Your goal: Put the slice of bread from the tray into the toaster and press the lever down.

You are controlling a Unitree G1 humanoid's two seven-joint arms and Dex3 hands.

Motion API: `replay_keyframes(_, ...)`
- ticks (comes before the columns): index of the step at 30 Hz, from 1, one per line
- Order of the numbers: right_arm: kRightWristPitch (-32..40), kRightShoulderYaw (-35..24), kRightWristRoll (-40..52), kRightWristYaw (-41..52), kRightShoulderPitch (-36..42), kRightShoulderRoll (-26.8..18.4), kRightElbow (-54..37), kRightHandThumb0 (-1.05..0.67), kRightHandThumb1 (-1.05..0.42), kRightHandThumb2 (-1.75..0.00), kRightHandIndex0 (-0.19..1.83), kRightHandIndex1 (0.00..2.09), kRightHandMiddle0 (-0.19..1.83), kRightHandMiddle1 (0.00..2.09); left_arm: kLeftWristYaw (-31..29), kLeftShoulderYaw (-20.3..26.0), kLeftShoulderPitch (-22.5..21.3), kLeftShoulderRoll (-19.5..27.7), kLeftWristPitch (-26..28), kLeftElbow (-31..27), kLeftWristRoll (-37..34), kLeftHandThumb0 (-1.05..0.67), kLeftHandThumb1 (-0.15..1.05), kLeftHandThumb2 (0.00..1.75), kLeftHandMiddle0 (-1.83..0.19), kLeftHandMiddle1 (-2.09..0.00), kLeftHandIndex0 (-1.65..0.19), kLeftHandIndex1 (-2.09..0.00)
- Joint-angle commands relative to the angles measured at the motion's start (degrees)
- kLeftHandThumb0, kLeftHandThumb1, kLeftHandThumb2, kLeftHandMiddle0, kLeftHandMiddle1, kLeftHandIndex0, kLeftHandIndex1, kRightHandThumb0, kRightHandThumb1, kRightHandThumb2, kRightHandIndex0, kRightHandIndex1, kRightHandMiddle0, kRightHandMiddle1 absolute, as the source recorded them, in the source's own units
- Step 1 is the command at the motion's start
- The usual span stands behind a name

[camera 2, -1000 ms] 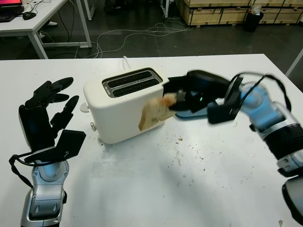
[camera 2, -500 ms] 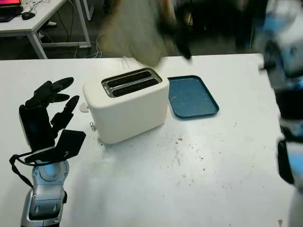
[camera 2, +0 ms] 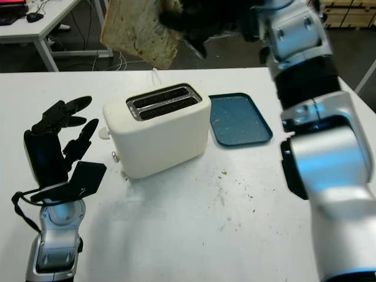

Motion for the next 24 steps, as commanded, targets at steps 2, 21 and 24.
replay_keyframes(2,-6.96,0.22,-3.36,0.28,-1.10,0.99,4.28,-0.49,-0.92,-0.49,1.19,1.75,0.98,1.75,0.35,-0.15,-0.12,0.04,-0.16,-0.18,0.69,-0.15,0.84,0.00,-0.71,-0.99,-0.89,-0.30)
replay_keyframes(21,-21.62,-3.42,-8.22,5.40,0.61,-0.33,14.12,-0.51,-0.92,-0.50,1.16,1.75,0.96,1.75,0.24,-0.12,-0.20,0.24,0.00,-0.31,0.78,-0.17,0.84,0.00,-0.72,-0.97,-0.90,-0.29)
replay_keyframes(24,-22.58,-3.69,-8.48,5.62,1.09,-0.28,14.97,-0.50,-0.92,-0.50,1.15,1.75,0.95,1.75,0.06,-0.13,-0.24,-0.06,0.07,-0.51,0.27,-0.15,0.84,0.00,-0.72,-0.97,-0.89,-0.29)
